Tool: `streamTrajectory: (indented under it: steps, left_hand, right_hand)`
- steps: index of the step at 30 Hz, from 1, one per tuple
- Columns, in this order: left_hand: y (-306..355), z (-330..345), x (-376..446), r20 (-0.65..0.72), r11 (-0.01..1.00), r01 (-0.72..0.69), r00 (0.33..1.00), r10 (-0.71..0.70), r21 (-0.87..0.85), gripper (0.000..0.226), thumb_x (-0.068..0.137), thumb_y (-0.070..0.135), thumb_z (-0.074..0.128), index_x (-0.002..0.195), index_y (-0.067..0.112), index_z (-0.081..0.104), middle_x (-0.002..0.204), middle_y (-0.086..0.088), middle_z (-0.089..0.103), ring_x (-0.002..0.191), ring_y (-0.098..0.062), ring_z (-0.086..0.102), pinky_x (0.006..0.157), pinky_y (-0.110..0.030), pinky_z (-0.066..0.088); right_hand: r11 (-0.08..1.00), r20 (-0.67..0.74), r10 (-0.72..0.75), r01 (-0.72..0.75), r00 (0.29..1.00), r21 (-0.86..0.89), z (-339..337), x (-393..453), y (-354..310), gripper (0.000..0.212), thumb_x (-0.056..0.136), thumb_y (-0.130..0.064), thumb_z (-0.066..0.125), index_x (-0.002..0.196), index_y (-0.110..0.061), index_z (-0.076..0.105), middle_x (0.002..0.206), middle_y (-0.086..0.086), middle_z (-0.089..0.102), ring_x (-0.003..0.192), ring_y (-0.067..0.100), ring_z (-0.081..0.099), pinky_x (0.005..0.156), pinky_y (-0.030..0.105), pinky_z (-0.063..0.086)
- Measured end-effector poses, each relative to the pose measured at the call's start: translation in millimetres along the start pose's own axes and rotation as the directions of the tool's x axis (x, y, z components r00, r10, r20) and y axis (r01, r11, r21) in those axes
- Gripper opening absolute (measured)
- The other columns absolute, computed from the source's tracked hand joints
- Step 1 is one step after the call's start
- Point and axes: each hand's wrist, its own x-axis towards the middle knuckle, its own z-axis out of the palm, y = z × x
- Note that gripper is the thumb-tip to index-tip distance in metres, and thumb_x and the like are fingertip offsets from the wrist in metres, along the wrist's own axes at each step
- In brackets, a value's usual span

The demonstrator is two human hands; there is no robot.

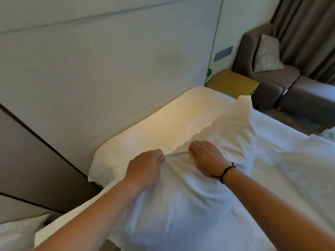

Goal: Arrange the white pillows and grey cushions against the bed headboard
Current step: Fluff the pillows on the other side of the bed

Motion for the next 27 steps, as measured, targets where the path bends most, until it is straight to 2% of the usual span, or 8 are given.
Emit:
streamTrajectory:
  steps: [3,6,11,14,17,23,25,27]
  left_hand:
    - [-23.3,34.9,-10.0,0.036,0.999,-0.002,0.999,0.003,-0.048,0.028,0.1,0.047,0.03,0.082,0.029,0.041,0.079,0.007,0.058,0.081,-0.024,0.059,0.06,-0.034,0.038]
    - [-53.1,50.2,-16.5,0.011,0.998,-0.006,1.0,0.006,-0.057,0.031,0.098,0.051,0.019,0.087,0.03,0.038,0.079,0.005,0.059,0.079,-0.024,0.062,0.061,-0.035,0.044]
    - [-106.0,48.5,-5.8,0.048,1.0,-0.017,0.999,0.018,-0.015,0.051,0.089,0.07,0.013,0.103,0.034,0.045,0.093,0.007,0.064,0.093,-0.02,0.063,0.066,-0.035,0.042]
    - [-126.1,49.7,0.9,0.157,0.996,0.011,0.987,-0.025,0.086,0.076,0.073,0.09,0.016,0.112,0.035,0.049,0.101,0.009,0.062,0.098,-0.018,0.062,0.068,-0.035,0.04]
    - [-135.3,54.4,3.7,0.26,0.987,0.149,0.952,-0.159,0.057,0.076,0.061,0.096,0.03,0.097,0.035,0.054,0.092,0.011,0.06,0.092,-0.015,0.061,0.064,-0.034,0.037]
    - [-145.6,58.2,1.8,0.369,0.962,0.256,0.907,-0.203,-0.099,0.044,0.086,0.053,0.05,0.058,0.021,0.037,0.06,0.005,0.048,0.06,-0.014,0.051,0.05,-0.031,0.028]
    - [-144.4,54.9,2.6,0.336,0.971,0.233,0.92,-0.202,-0.053,0.038,0.091,0.04,0.048,0.06,0.023,0.037,0.064,0.006,0.047,0.066,-0.016,0.051,0.054,-0.032,0.029]
    - [-140.0,49.8,2.8,0.261,0.98,0.2,0.947,-0.189,-0.013,0.031,0.094,0.036,0.046,0.066,0.026,0.038,0.075,0.007,0.051,0.079,-0.019,0.055,0.062,-0.033,0.032]
  right_hand:
    - [0.998,0.23,0.055,-0.047,0.972,-0.037,19.4,3.9,4.1,0.021,0.098,-0.035,0.039,0.115,-0.027,0.049,0.135,-0.003,0.05,0.124,0.018,0.045,0.112,0.05,0.024]
    - [0.99,0.477,0.135,-0.132,0.868,-0.039,27.0,22.7,3.5,0.048,0.092,-0.052,0.04,0.137,-0.036,0.038,0.152,-0.002,0.037,0.146,0.012,0.019,0.119,0.052,-0.004]
    - [0.977,0.62,0.172,-0.052,0.766,-0.206,27.5,57.7,2.4,0.073,0.081,-0.067,0.046,0.145,-0.037,0.03,0.152,-0.009,0.036,0.147,0.01,0.014,0.118,0.051,-0.008]
    - [0.952,0.622,0.217,-0.024,0.753,-0.304,35.5,73.7,-2.2,0.082,0.077,-0.07,0.051,0.147,-0.038,0.026,0.151,-0.007,0.038,0.143,0.015,0.023,0.118,0.05,0.003]
    - [0.94,0.619,0.206,0.024,0.758,-0.341,46.5,91.2,-8.0,0.086,0.071,-0.078,0.05,0.145,-0.041,0.026,0.145,-0.008,0.044,0.135,0.018,0.035,0.109,0.045,0.021]
    - [0.929,0.647,0.178,0.09,0.742,-0.358,79.6,110.5,-9.0,0.094,0.065,-0.082,0.053,0.146,-0.044,0.025,0.154,-0.018,0.03,0.132,0.022,0.031,0.101,0.042,0.026]
    - [0.934,0.653,0.184,0.076,0.734,-0.349,90.3,114.2,-10.7,0.078,0.066,-0.078,0.055,0.135,-0.042,0.045,0.137,-0.017,0.051,0.124,0.022,0.037,0.095,0.04,0.03]
    - [0.939,0.62,0.165,0.07,0.767,-0.337,96.3,118.3,-12.6,0.046,0.071,-0.071,0.057,0.096,-0.032,0.062,0.1,-0.008,0.063,0.11,0.021,0.043,0.086,0.038,0.031]
